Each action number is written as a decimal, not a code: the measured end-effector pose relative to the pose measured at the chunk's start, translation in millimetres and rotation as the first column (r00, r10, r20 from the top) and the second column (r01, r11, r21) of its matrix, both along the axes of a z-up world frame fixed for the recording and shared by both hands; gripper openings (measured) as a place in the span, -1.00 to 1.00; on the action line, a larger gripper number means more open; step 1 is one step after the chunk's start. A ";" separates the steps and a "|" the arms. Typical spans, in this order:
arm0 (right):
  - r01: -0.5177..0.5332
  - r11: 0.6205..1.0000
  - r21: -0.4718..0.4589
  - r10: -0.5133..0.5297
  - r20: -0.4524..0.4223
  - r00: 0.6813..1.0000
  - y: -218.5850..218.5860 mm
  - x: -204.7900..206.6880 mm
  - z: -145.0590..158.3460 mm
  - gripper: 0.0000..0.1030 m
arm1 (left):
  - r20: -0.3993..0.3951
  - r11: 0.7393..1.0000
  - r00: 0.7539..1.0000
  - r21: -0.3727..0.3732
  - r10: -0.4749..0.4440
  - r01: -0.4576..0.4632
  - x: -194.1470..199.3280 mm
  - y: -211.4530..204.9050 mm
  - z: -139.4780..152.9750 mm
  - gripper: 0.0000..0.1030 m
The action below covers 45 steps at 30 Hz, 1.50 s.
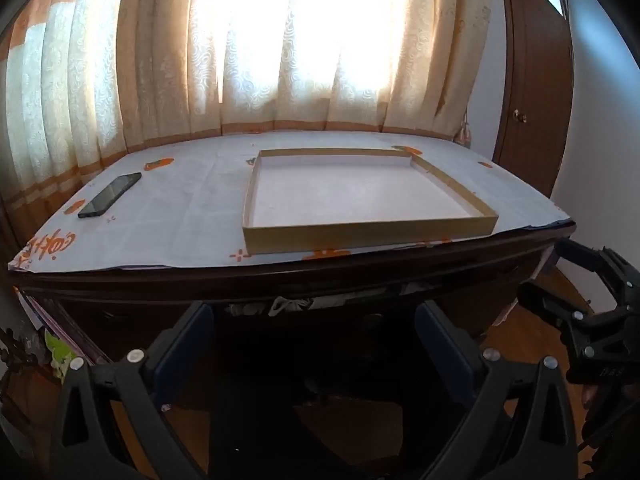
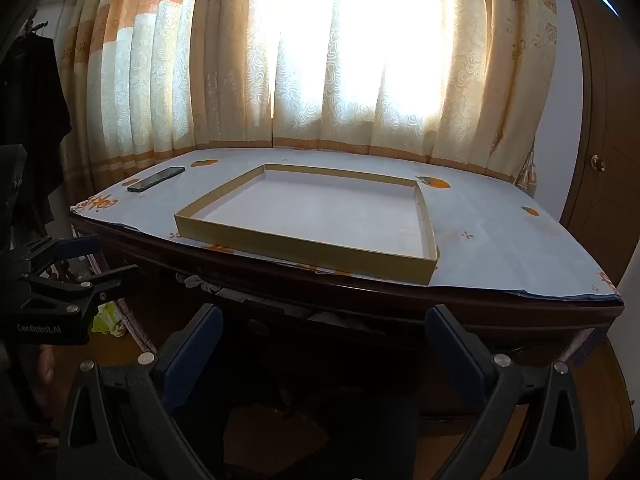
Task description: Take underwear out of drawer
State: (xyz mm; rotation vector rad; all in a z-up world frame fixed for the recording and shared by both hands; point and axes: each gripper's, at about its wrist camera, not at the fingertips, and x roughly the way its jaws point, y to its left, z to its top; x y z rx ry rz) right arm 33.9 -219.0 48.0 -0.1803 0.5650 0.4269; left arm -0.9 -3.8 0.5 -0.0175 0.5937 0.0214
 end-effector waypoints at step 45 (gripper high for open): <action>-0.001 1.000 0.012 0.001 -0.004 1.000 3.9 -5.5 -4.7 0.99 | -0.007 1.000 1.000 0.003 -0.001 0.001 3.4 7.1 -3.1 0.99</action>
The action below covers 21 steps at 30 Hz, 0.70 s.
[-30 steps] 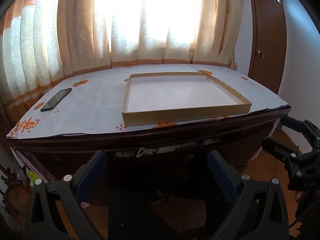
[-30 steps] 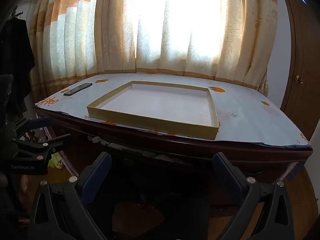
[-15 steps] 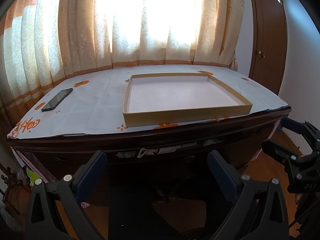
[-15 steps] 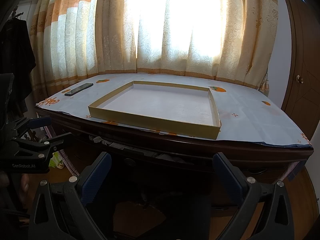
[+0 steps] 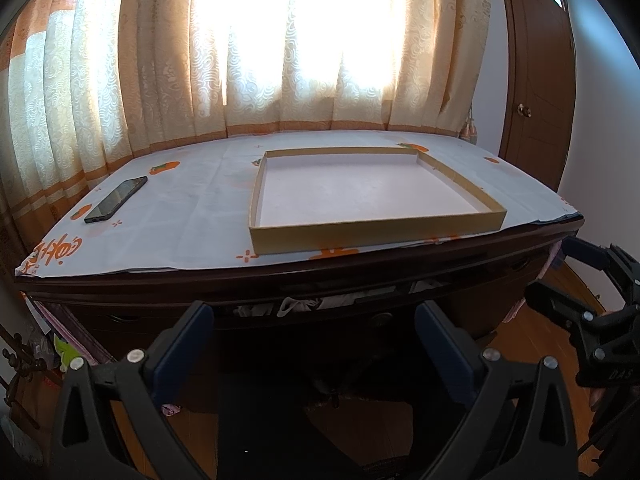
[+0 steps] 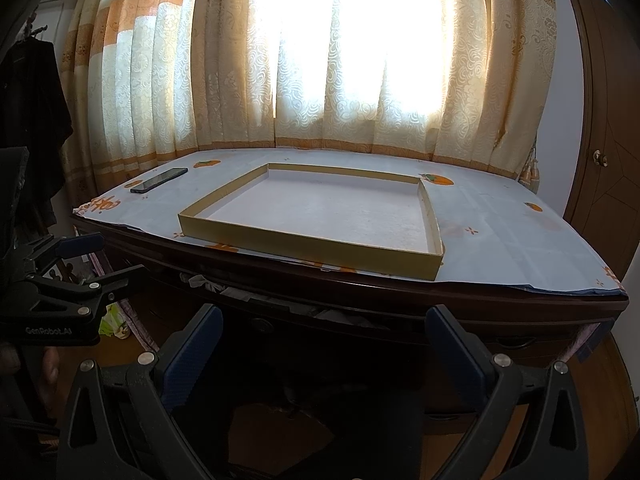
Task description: Take underwear out of drawer
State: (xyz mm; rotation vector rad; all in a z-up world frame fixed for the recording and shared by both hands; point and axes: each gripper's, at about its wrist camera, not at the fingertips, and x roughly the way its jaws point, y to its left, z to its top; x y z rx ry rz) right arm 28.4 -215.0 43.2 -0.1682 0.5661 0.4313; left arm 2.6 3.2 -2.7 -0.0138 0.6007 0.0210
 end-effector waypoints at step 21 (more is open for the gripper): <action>-0.002 1.000 0.008 0.003 -0.004 1.000 3.5 1.6 -2.1 0.99 | 0.002 1.000 1.000 -0.002 0.000 0.000 -0.7 4.1 1.1 0.99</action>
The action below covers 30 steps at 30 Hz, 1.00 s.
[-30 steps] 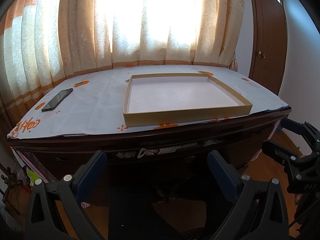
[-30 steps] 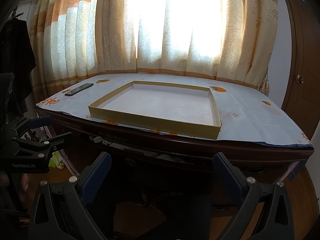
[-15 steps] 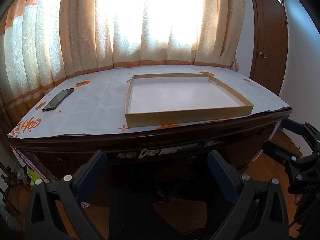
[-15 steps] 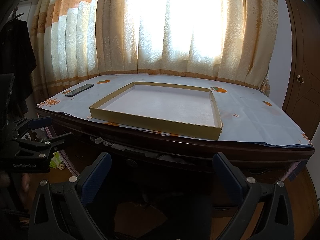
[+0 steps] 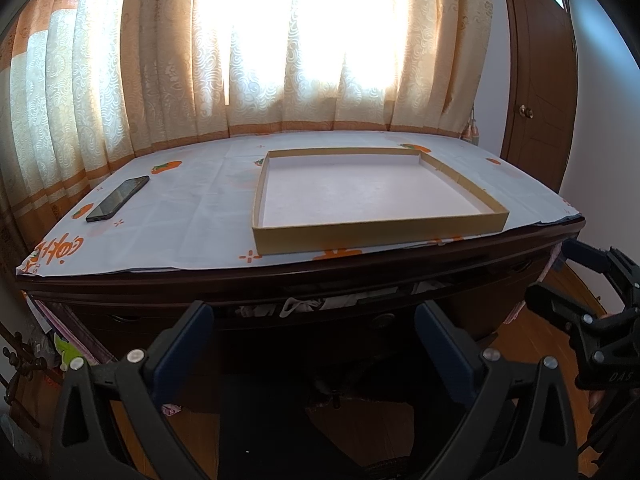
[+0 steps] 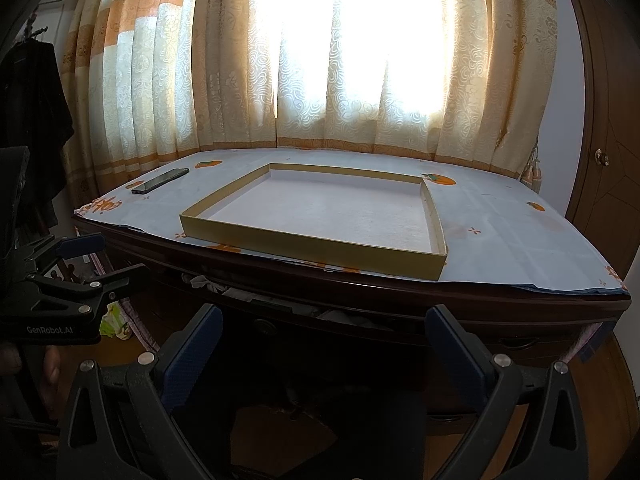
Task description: Take underwear out of drawer
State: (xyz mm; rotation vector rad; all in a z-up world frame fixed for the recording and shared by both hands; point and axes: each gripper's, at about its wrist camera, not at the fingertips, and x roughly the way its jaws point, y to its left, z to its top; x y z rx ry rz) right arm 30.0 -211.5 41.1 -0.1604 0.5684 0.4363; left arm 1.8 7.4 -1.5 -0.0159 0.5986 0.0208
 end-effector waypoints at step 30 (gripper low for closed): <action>-0.143 0.980 0.139 0.120 0.159 0.980 -8.6 24.7 -4.8 0.99 | -0.014 1.000 1.000 0.010 0.009 -0.009 5.4 6.2 -11.4 0.99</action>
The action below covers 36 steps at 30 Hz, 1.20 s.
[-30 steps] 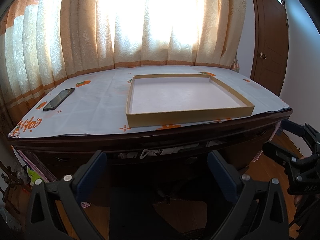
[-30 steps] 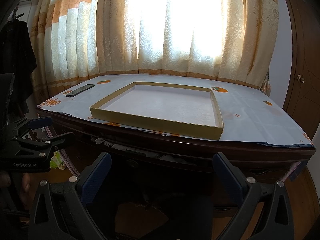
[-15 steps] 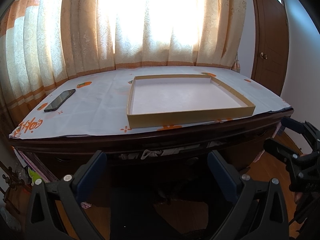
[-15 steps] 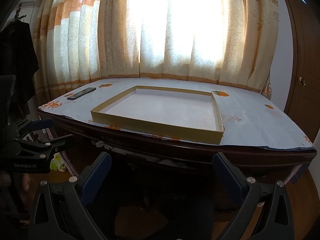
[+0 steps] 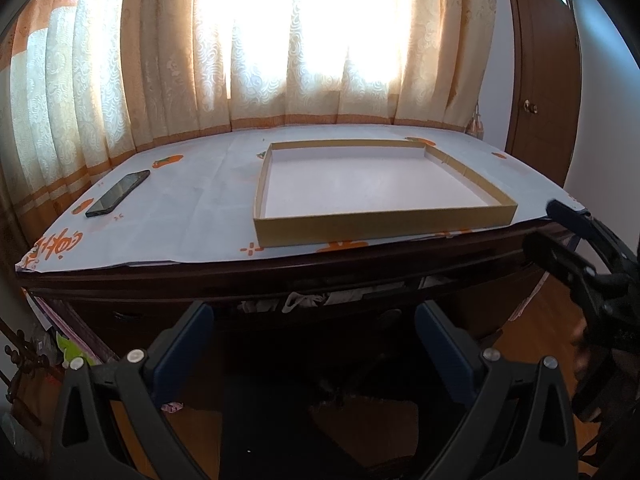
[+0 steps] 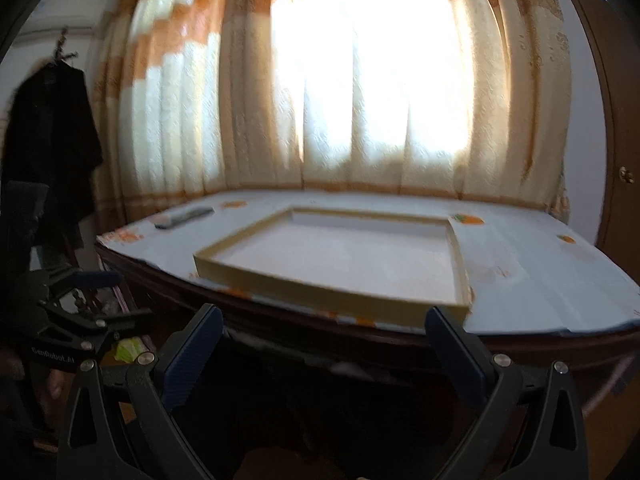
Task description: Take underwear out of drawer
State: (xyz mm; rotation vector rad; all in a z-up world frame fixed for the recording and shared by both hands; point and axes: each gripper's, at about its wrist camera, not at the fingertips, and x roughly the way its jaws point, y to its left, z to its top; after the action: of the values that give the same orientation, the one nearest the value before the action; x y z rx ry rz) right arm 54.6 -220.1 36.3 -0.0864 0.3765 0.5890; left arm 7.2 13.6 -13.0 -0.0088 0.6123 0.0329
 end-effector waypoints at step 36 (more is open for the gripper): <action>-0.107 0.991 -0.079 0.131 0.452 0.882 35.4 35.1 -80.3 0.99 | 0.056 0.995 0.996 -0.066 0.072 -0.068 -2.2 17.4 -0.5 0.99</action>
State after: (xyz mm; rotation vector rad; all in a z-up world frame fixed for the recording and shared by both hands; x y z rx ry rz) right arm 89.8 -184.7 -44.0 -0.2948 -0.0752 0.6599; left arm 5.1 31.0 -13.4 -0.0932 0.5539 0.0809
